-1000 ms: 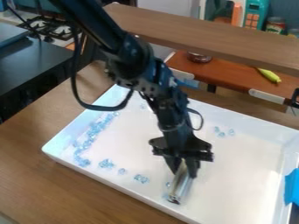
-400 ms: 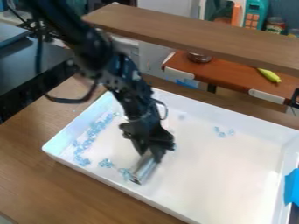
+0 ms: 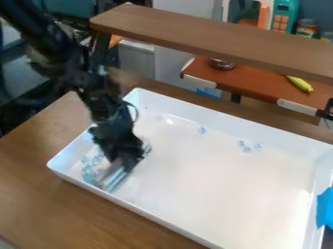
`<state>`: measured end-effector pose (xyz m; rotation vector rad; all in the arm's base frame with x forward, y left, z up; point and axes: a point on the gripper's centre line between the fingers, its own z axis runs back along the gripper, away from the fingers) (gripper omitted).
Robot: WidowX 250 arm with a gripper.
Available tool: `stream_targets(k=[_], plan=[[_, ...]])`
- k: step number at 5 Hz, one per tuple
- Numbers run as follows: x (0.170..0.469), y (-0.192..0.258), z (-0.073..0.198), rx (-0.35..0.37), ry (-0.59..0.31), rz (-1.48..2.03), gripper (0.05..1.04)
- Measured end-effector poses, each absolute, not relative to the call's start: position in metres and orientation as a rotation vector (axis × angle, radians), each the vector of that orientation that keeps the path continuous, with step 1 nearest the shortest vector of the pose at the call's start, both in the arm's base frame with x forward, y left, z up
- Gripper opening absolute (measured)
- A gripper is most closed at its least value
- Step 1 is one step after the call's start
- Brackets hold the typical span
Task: Sweep into pile
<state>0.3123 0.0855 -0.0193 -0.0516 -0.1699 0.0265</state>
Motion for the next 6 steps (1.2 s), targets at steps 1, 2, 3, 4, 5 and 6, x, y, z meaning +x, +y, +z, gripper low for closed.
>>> stream_targets(k=[1,2,3,4,5,6], plan=[[0.307,0.102,-0.018,-0.023,-0.151,0.019,0.374],[0.303,0.102,-0.015,-0.02,-0.15,0.018,0.374],[0.304,0.087,-0.006,-0.055,-0.181,0.058,0.374],[0.312,0.05,0.014,-0.108,-0.194,0.082,0.374],[0.336,0.011,0.045,-0.123,-0.263,0.062,0.374],[0.348,-0.026,0.055,-0.12,-0.286,0.03,0.374]])
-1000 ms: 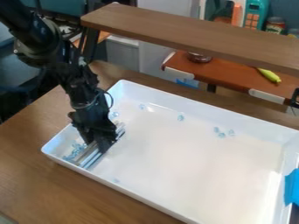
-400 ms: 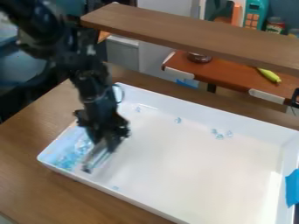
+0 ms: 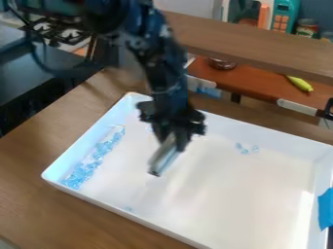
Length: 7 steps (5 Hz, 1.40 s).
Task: Sweep into pile
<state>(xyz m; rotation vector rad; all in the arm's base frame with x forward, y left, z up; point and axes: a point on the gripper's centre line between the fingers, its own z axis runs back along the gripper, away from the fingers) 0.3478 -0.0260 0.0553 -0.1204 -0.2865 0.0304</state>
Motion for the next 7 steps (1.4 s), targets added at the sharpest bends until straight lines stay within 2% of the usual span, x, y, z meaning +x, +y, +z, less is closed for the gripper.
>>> stream_targets(k=[2,4,6,7], plan=[[0.376,-0.102,0.039,-0.091,-0.28,-0.039,0.374],[0.409,-0.14,0.019,-0.04,-0.272,-0.024,0.374],[0.44,-0.137,-0.008,-0.015,-0.233,0.014,0.374],[0.443,-0.126,-0.008,-0.034,-0.221,0.026,0.374]])
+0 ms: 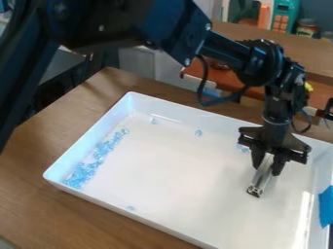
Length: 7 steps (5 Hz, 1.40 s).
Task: Sweep into pile
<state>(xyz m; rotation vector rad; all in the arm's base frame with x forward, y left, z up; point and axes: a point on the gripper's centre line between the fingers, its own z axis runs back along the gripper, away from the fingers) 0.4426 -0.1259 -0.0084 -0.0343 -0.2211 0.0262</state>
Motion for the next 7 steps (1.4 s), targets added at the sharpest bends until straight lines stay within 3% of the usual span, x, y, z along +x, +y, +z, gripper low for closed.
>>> stream_targets(k=[1,3,7], plan=[[0.444,-0.114,-0.011,-0.048,-0.224,0.026,0.374],[0.43,-0.031,-0.012,-0.095,-0.182,0.115,0.374],[0.414,0.069,-0.012,-0.103,-0.187,0.261,0.374]])
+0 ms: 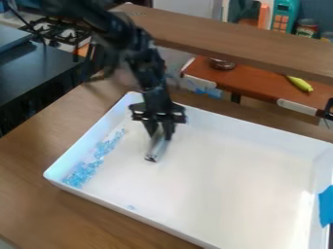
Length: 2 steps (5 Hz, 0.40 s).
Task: Sweep into pile
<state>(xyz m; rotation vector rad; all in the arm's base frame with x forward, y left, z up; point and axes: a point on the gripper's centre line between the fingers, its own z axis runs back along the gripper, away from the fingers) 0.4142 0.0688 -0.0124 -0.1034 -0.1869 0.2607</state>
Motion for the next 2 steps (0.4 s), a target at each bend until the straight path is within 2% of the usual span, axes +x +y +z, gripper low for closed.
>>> stream_targets(k=[1,2], plan=[[0.4019,0.0993,-0.0062,-0.094,-0.194,0.355,0.374],[0.3946,0.1071,-0.0069,-0.081,-0.154,0.541,0.374]])
